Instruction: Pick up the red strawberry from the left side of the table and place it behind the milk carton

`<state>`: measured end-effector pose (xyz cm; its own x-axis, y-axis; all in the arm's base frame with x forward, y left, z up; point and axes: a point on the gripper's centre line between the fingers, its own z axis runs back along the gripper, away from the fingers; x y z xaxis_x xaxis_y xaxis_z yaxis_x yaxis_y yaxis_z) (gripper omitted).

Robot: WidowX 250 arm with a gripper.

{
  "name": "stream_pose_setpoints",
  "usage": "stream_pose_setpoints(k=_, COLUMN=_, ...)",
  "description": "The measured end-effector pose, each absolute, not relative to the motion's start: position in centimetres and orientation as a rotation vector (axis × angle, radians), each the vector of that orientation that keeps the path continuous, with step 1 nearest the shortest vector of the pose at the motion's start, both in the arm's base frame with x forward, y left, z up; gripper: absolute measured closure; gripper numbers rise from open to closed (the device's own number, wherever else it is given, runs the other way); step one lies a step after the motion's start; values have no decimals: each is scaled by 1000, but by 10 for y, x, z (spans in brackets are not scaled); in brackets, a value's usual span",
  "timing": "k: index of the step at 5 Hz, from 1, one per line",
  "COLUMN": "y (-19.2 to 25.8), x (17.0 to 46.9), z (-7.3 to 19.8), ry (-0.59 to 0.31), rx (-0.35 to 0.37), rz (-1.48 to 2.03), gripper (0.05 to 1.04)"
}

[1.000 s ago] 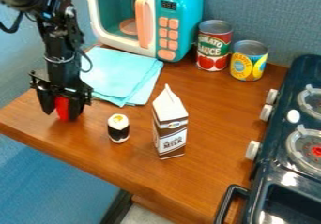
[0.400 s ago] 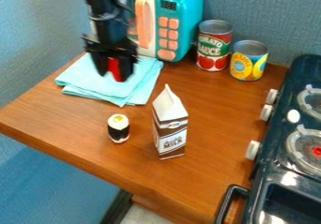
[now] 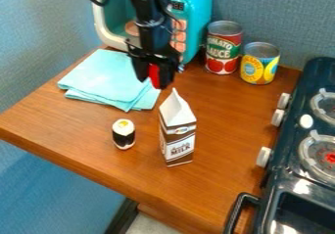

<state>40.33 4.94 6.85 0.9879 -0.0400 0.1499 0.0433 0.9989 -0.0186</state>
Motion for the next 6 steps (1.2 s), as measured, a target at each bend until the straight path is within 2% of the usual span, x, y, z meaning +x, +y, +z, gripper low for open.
stream_pose_setpoints(k=1, y=27, x=416, z=55, ry=-121, rx=-20, rz=-68, gripper=331)
stream_pose_setpoints(k=3, y=29, x=446, z=32, ry=-92, rx=-17, rz=-10, gripper=331)
stream_pose_setpoints(k=4, y=31, x=452, z=32, ry=-99, rx=-9, rz=9, gripper=331)
stream_pose_setpoints(k=5, y=31, x=453, z=32, ry=-103, rx=-8, rz=27, gripper=291)
stream_pose_setpoints(k=6, y=32, x=444, z=23, ry=-84, rx=1, rz=47, gripper=82)
